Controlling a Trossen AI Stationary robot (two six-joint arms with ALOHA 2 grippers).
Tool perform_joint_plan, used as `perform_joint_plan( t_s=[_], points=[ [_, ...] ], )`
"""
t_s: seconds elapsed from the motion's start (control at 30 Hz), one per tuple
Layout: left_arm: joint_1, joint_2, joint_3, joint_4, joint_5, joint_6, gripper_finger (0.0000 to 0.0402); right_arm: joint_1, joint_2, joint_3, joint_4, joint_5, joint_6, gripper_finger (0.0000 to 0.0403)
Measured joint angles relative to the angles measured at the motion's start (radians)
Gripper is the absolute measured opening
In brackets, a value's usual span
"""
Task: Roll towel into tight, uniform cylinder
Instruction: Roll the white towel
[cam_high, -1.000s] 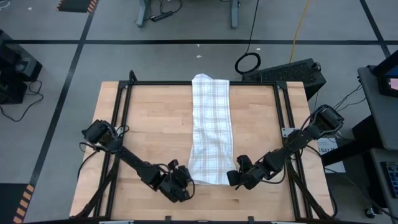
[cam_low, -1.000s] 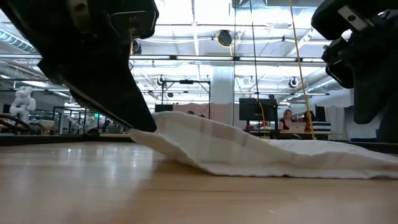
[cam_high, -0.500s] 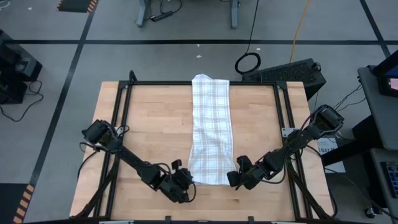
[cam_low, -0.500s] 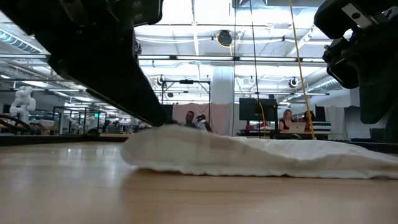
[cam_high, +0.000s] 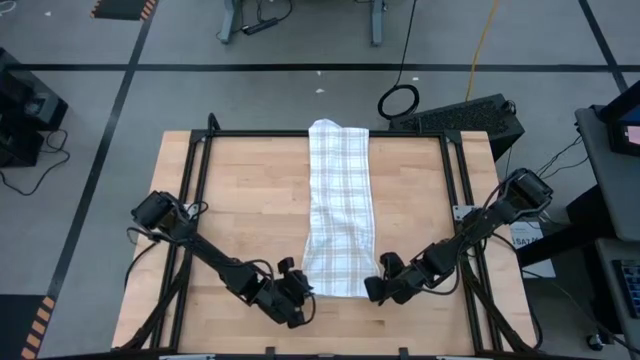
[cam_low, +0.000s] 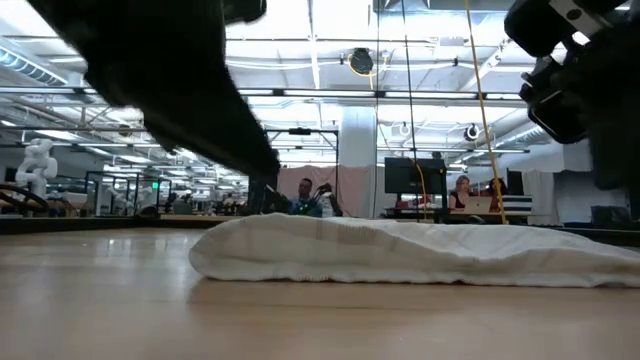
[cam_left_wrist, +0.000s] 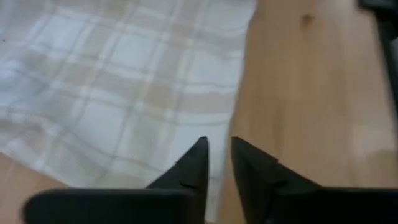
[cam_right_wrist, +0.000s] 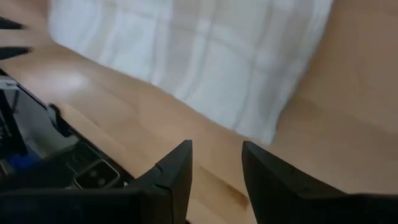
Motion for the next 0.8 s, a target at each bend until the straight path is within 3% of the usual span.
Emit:
perform_joint_plan(
  t_s=[0.2,0.33,0.5,0.7,0.8],
  points=[
    [-0.010,0.003,0.000,0.027,0.024,0.027,0.0182,-0.019,-0.005,0.000,-0.010,-0.035,-0.028,0.0130],
    [-0.002,0.010,0.000,0.019,-0.015,0.074,0.0195,-0.044,-0.008,0.000,-0.008,-0.082,-0.073,0.0130],
    [0.035,0.021,0.000,-0.024,-0.016,0.097,0.0140,-0.085,-0.024,0.000,-0.012,-0.193,-0.175,0.0130],
    [0.066,0.006,0.000,-0.041,0.038,0.073,0.0022,-0.137,-0.117,0.000,-0.097,-0.206,-0.316,0.0130],
    [0.080,-0.021,0.000,-0.034,0.088,-0.018,0.0013,-0.161,-0.185,0.000,-0.186,-0.179,-0.392,0.0130]
  ],
)
